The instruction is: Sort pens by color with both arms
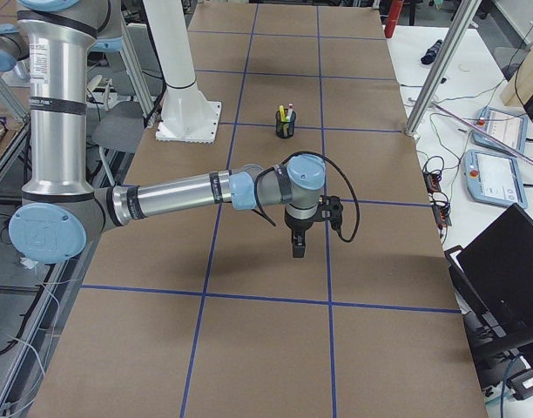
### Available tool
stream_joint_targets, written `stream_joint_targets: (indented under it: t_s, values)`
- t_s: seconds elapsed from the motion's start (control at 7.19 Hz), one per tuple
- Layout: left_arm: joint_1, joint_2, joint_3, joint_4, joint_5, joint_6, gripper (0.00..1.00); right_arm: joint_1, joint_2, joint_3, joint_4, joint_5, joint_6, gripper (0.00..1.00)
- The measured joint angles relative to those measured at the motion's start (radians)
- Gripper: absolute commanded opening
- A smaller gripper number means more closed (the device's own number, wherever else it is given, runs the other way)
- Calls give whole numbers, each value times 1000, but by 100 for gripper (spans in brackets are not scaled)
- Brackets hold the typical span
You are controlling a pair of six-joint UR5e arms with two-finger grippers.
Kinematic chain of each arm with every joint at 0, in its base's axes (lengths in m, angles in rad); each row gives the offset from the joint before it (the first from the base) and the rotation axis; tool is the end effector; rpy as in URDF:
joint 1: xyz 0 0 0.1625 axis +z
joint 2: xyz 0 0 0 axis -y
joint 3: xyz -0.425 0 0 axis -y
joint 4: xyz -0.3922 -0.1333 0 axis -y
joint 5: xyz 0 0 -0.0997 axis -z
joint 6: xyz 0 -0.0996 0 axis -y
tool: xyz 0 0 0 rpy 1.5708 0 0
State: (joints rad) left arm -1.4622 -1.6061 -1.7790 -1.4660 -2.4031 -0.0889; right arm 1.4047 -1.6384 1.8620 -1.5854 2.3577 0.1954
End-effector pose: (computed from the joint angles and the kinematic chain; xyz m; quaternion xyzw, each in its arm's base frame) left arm -0.0047 -0.5071 0.5453 0.0233 0.4076 0.0370 0.9121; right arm -0.0151 -0.4698 0.5477 0.0262 -0.3924 -0.0265 0.9190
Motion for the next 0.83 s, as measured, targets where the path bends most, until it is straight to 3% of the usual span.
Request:
stream_joint_targets:
  t_s: [0.42, 0.83]
  values:
    - [0, -2, -1, 2, -3, -3, 100, -59, 13, 30, 143, 75, 65, 100]
    - [2, -3, 2, 4, -31, -5, 100, -249, 189, 67, 182, 51, 406, 100]
